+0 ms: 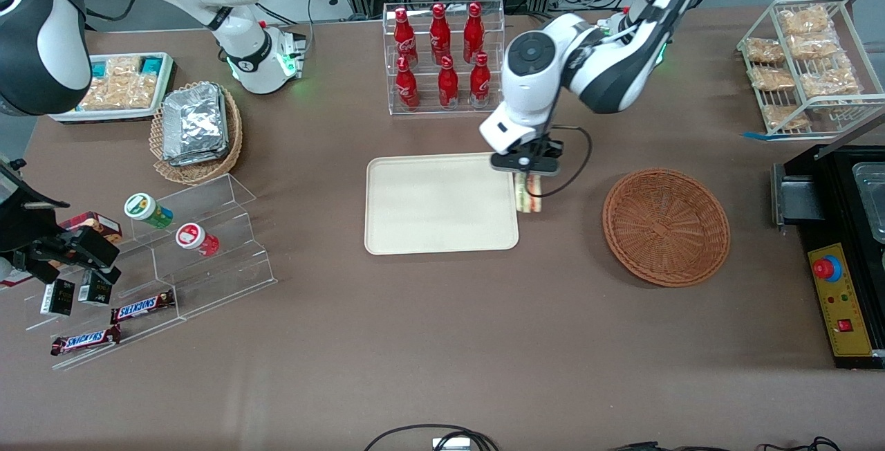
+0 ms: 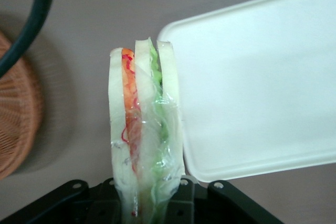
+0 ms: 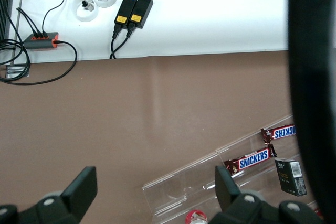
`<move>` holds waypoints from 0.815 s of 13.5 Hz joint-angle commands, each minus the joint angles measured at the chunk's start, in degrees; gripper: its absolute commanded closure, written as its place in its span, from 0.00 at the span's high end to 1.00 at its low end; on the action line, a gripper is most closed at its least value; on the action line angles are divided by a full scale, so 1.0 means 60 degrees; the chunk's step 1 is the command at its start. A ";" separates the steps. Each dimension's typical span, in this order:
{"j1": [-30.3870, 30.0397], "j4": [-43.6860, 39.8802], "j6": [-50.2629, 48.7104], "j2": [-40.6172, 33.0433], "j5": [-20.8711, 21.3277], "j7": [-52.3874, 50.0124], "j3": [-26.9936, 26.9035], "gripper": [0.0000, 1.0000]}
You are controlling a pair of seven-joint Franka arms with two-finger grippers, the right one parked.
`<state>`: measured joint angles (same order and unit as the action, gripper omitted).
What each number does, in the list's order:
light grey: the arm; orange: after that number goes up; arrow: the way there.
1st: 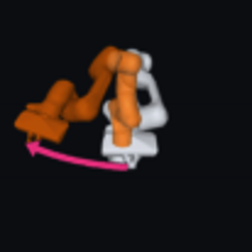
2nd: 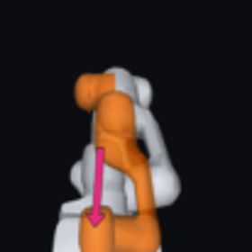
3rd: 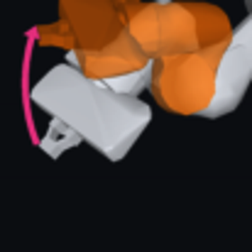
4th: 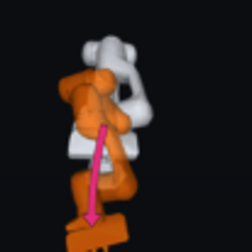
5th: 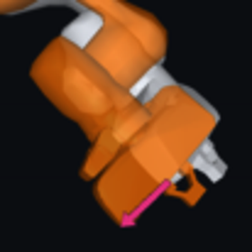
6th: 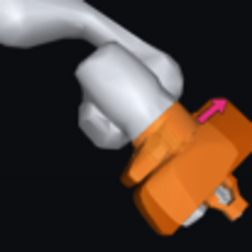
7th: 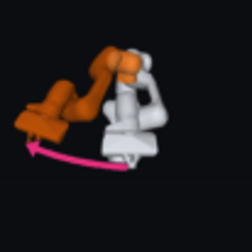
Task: Place sandwich from basket to tray
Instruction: 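Lift the sandwich out of the basket and carry it toward the tray, then lower the sandwich onto the cream tray with the left gripper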
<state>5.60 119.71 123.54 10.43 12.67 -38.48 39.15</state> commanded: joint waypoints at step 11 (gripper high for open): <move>0.1206 -0.1405 0.0854 0.3577 0.2092 -0.1950 -0.0050 0.00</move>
<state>12.06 113.92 128.09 28.35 23.47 -48.53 39.11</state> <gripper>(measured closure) 0.802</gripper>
